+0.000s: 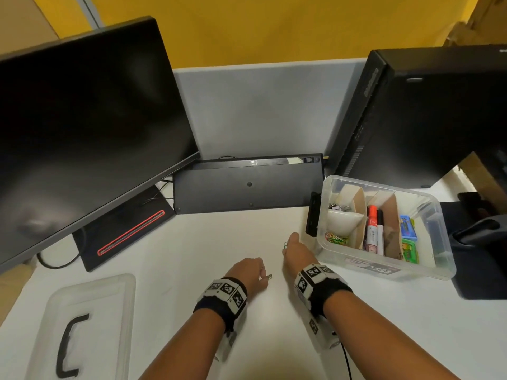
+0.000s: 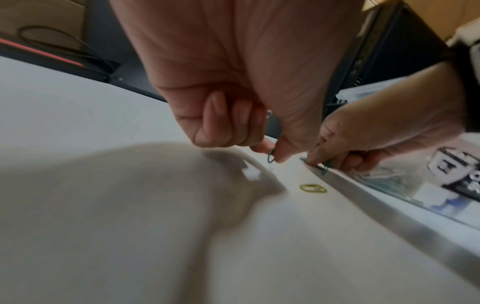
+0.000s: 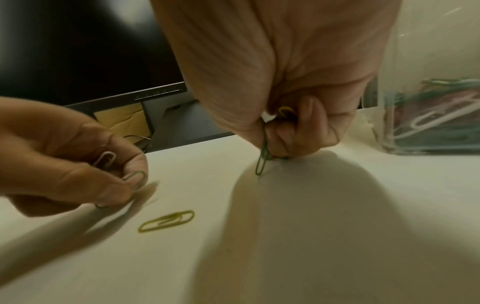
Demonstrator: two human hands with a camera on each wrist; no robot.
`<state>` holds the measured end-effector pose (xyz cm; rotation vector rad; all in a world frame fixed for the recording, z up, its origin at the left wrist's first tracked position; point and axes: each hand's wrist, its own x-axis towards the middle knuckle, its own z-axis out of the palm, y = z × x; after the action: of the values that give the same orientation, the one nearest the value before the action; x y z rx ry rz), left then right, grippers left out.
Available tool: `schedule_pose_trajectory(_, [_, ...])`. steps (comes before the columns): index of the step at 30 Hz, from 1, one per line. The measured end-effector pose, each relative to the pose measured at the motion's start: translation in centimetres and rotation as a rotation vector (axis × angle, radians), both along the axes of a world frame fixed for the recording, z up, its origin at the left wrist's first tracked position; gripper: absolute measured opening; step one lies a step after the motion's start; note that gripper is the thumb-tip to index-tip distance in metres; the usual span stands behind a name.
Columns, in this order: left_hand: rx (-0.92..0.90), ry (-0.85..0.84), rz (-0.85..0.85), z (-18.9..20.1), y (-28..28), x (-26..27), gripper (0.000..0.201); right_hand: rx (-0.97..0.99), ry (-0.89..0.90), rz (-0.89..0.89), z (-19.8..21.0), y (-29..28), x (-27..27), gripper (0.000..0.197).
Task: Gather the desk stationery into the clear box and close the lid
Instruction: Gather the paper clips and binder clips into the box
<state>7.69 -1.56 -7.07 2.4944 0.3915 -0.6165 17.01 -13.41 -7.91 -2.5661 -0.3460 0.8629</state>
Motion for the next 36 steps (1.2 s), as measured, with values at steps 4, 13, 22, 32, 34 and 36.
schedule_pose_trajectory(4, [-0.04, -0.041, 0.057, -0.1, 1.6, -1.7, 0.005, -0.074, -0.003, -0.024, -0.1, 0.9, 0.1, 0.043])
schedule_pose_trajectory(13, [-0.295, -0.161, 0.235, 1.4, 2.9, -3.5, 0.02, -0.19, -0.021, 0.036, 1.3, 1.3, 0.3, 0.039])
schedule_pose_trajectory(22, [-0.779, -0.22, 0.575, 2.2, 2.3, -2.9, 0.015, -0.119, -0.064, 0.036, 0.6, -2.5, -1.9, 0.018])
schedule_pose_trajectory(32, [-0.494, -0.19, 0.358, 2.1, 1.2, -3.3, 0.027, 0.179, -0.029, 0.029, 2.1, -6.5, -3.4, 0.014])
schedule_pose_trajectory(34, [-0.187, -0.145, 0.194, 1.9, 0.3, -3.3, 0.025, 0.196, -0.044, 0.059, 2.5, -6.8, -3.7, 0.015])
schedule_pose_trajectory(36, [0.034, -0.117, 0.1, 1.7, -0.8, -3.2, 0.023, 0.208, -0.063, 0.086, 3.0, -7.0, -4.0, 0.015])
